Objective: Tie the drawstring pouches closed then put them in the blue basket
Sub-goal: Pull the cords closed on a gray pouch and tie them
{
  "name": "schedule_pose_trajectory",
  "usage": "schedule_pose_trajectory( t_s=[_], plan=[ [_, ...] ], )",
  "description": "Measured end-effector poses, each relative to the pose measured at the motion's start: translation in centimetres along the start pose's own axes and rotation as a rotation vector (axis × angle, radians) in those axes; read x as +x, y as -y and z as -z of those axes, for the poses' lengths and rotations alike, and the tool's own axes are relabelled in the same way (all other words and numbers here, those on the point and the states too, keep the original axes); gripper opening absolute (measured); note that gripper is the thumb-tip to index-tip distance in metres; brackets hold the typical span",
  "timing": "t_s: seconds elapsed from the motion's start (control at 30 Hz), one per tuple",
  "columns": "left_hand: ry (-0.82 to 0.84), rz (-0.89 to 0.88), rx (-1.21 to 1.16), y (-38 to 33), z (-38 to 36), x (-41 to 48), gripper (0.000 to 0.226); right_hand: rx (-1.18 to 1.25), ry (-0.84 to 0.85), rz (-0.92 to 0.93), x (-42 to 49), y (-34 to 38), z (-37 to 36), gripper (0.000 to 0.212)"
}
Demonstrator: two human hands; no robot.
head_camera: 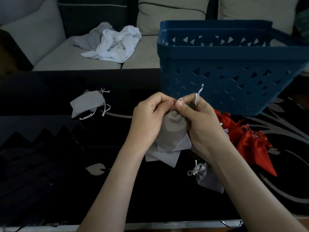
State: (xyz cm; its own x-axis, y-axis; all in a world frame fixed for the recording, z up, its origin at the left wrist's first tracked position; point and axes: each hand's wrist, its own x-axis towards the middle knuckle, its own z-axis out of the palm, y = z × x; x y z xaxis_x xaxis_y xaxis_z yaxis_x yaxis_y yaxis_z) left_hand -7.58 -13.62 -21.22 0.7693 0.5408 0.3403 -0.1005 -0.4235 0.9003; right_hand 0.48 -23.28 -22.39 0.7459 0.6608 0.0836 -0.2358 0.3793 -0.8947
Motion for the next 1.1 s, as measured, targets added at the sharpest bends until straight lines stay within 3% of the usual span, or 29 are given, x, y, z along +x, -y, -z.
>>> schedule_pose_trajectory(
  t_s=[0.17, 0.3, 0.47, 0.57, 0.67, 0.73, 0.87, 1.0, 1.1],
  plan=[
    [0.158, 0.100, -0.079, -0.7, 0.1, -0.2, 0.016, 0.142, -0.011, -0.049, 0.0, 0.2, 0.3, 0.015],
    [0.076, 0.187, -0.022, -0.6, -0.6, -0.3, 0.008, 0.177, -0.023, -0.070, 0.1, 0.3, -0.6, 0.014],
    [0.125, 0.187, 0.087, -0.1, -1.1, -0.6, 0.007, 0.069, 0.002, -0.109, 0.2, 0.0, -0.9, 0.011],
    [0.054, 0.211, -0.034, 0.0, -0.9, -0.4, 0.011, 0.094, -0.027, -0.089, 0.3, 0.1, -0.7, 0.015],
    [-0.018, 0.293, -0.256, -0.3, -0.7, -0.1, 0.019, 0.150, -0.058, 0.008, 0.4, 0.5, -0.2, 0.037],
    [-0.080, 0.345, -0.367, -0.4, -0.5, 0.1, 0.025, 0.141, -0.041, 0.037, 0.2, 1.2, 0.3, 0.040],
    [-0.102, 0.310, -0.426, -0.2, 0.5, 0.4, 0.027, -0.259, 0.116, 0.057, -0.6, 2.8, 1.1, 0.036],
    [0.010, 0.243, -0.423, -0.7, 1.1, 0.3, 0.029, -0.765, 0.109, 0.048, -0.6, 2.4, 1.4, 0.024],
    [0.055, 0.213, -0.458, -0.7, 1.2, 0.4, 0.024, -0.876, 0.181, 0.035, -0.5, 2.2, 1.5, 0.025]
  ],
)
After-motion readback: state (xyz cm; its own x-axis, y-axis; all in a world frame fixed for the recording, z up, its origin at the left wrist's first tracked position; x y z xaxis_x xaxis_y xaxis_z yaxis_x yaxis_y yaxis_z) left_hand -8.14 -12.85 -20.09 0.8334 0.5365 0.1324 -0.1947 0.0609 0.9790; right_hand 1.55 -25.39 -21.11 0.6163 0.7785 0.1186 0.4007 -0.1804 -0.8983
